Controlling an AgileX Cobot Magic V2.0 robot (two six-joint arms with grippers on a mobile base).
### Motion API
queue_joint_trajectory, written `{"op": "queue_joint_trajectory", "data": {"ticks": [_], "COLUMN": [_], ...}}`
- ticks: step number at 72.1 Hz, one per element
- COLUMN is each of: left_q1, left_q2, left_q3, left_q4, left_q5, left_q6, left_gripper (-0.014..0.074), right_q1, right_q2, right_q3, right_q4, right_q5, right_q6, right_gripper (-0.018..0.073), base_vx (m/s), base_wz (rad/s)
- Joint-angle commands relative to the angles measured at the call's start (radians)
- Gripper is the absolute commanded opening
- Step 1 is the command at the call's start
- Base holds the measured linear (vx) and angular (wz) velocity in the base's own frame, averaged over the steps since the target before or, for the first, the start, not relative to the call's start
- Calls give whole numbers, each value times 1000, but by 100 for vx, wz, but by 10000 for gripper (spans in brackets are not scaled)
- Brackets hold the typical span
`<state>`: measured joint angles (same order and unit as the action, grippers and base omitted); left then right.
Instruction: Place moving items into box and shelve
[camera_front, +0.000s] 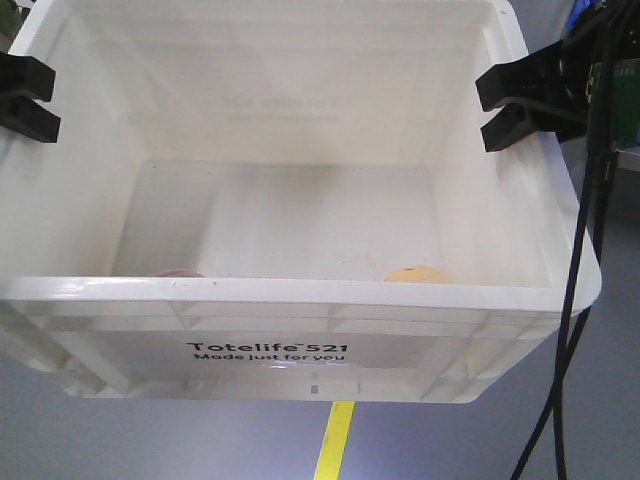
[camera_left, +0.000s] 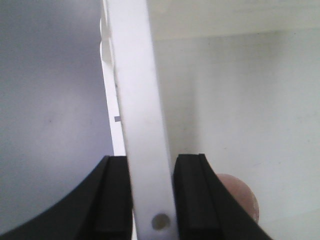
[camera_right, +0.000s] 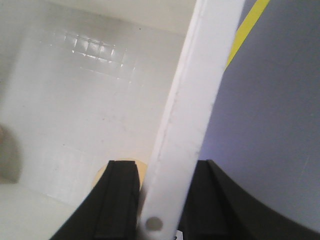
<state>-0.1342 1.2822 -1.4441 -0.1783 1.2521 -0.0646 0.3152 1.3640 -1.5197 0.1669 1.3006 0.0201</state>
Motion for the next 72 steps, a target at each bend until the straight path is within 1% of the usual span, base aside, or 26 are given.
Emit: {"op": "queue_joint_trajectory", "data": {"ticks": [1,35,72], "left_q1": [-2,-2,-2], "left_q2": [-36,-36,-36], "left_q3": [-50,-50,-50], "left_q4": [-19,-19,-19], "left_q5": [-113,-113,-113], "left_q6": [1,1,1], "left_gripper": [-17,-17,-17], "right_q1": [-1,-1,-1], "right_q2": [-45,-45,-45], "right_q3": [-41,-41,-41], "right_q4": [25,25,28], "right_q5": [-21,-21,-21], "right_q6": [-35,-35,-35], "right_gripper": [-12,-12,-12], "base_vx": [50,51,52], "base_wz": [0,-4,-12]}}
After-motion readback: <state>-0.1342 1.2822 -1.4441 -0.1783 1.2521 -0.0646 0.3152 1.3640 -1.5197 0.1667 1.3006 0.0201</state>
